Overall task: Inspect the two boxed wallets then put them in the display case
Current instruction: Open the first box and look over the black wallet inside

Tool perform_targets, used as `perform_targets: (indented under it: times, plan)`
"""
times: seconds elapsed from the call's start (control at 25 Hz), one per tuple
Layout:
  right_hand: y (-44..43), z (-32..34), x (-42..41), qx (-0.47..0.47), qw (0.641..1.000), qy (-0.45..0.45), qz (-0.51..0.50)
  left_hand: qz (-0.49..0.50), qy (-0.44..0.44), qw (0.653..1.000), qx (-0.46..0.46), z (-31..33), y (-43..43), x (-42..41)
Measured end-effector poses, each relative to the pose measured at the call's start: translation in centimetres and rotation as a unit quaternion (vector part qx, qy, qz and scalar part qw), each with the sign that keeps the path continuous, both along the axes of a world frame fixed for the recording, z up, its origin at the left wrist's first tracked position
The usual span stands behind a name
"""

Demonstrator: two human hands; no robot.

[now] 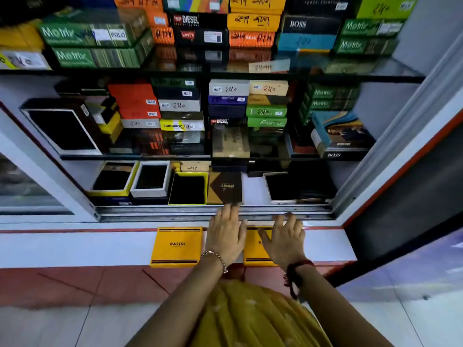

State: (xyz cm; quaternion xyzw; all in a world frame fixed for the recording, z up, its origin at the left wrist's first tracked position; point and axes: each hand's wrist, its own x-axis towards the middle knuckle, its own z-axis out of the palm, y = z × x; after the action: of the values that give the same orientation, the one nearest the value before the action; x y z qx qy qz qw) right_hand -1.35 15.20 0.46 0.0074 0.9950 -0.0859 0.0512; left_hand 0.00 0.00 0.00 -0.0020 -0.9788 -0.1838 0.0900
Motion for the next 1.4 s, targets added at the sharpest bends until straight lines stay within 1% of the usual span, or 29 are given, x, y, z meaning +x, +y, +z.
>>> perform_targets:
  times: [0.04,0.08,0.16,0.24,0.36,0.44,0.52,0.64,0.72,0.76,0.8,0.84,0.88,0.92,0.96,1.0,1.04,1.08,1.12,1.16,1.2,1.24,1.28,1.32,1.36,1.4]
  plan:
    - [-0.1,-0.7,0.1,-0.001,0.998,-0.053,-0.023,0.014,-0.053,0.998,0.032,-0.7,0.0,0.2]
    - [-0.4,-1.2,0.3,-0.007,0.995,-0.095,-0.042,0.025,-0.082,0.994,0.067,-1.6,0.2,0.2]
    - [-0.6,-2.4,1.0,-0.022,0.986,-0.155,-0.058,0.055,-0.179,0.970,0.156,-3.6,0.2,0.7]
    - [-0.8,-3.1,1.1,-0.032,0.983,-0.169,-0.057,0.076,-0.233,0.944,0.221,-4.6,0.3,0.5]
    - [-0.9,-3.4,1.0,-0.023,0.984,-0.168,-0.046,0.086,-0.263,0.912,0.302,-4.8,0.5,0.1]
    - [-1.0,-3.8,1.1,-0.030,0.985,-0.164,-0.047,0.115,-0.293,0.877,0.363,-5.1,0.6,0.0]
    - [-0.7,-4.1,1.2,-0.065,0.983,-0.162,-0.051,0.149,-0.317,0.830,0.434,-5.1,0.7,-0.1]
    - [0.6,-4.2,1.1,-0.180,0.970,-0.154,-0.059,0.171,-0.337,0.749,0.545,-4.9,0.8,0.1]
    - [1.1,-4.3,1.3,-0.267,0.949,-0.150,-0.070,0.173,-0.354,0.678,0.621,-4.7,1.0,0.5]
    - [1.2,-4.4,1.5,-0.295,0.941,-0.146,-0.074,0.173,-0.369,0.639,0.652,-4.7,1.2,0.8]
    - [1.2,-4.3,1.7,-0.313,0.936,-0.143,-0.074,0.174,-0.379,0.610,0.674,-4.9,1.4,1.0]
    - [1.4,-4.4,1.9,-0.324,0.933,-0.141,-0.070,0.177,-0.381,0.591,0.688,-5.1,1.6,1.1]
    - [1.7,-4.3,2.0,-0.342,0.927,-0.143,-0.064,0.177,-0.376,0.582,0.699,-5.3,1.7,1.2]
    - [2.1,-4.4,2.1,-0.379,0.912,-0.145,-0.061,0.177,-0.365,0.578,0.708,-5.4,1.8,1.3]
    - [2.6,-4.5,2.2,-0.435,0.886,-0.147,-0.062,0.180,-0.351,0.581,0.712,-5.4,1.8,1.3]
    - [3.2,-4.6,2.4,-0.497,0.852,-0.146,-0.072,0.186,-0.335,0.589,0.712,-5.3,1.6,1.3]
    - [3.8,-4.7,2.6,-0.557,0.812,-0.143,-0.098,0.192,-0.318,0.595,0.712,-5.2,1.4,1.3]
    - [4.4,-4.9,2.8,-0.616,0.763,-0.137,-0.139,0.203,-0.304,0.596,0.715,-5.1,1.1,1.2]
    - [5.0,-5.1,3.0,-0.671,0.707,-0.126,-0.185,0.216,-0.293,0.592,0.719,-5.1,0.8,1.2]
    - [5.5,-5.2,3.2,-0.709,0.658,-0.114,-0.226,0.227,-0.285,0.588,0.722,-5.1,0.6,1.2]
    - [5.8,-5.3,3.5,-0.730,0.626,-0.104,-0.256,0.233,-0.277,0.584,0.727,-5.1,0.4,1.3]
    - [6.1,-5.5,3.8,-0.732,0.616,-0.094,-0.274,0.233,-0.271,0.582,0.731,-5.1,0.4,1.4]
    - [6.1,-5.6,4.0,-0.726,0.620,-0.084,-0.286,0.227,-0.267,0.589,0.729,-5.1,0.5,1.5]
    - [6.1,-5.8,4.1,-0.715,0.629,-0.075,-0.297,0.218,-0.264,0.609,0.716,-5.0,0.7,1.5]
    - [6.0,-5.9,4.2,-0.702,0.638,-0.072,-0.307,0.210,-0.259,0.651,0.682,-5.1,0.8,1.5]
    - [5.9,-6.1,4.2,-0.693,0.645,-0.070,-0.314,0.196,-0.248,0.717,0.621,-5.2,0.8,1.4]
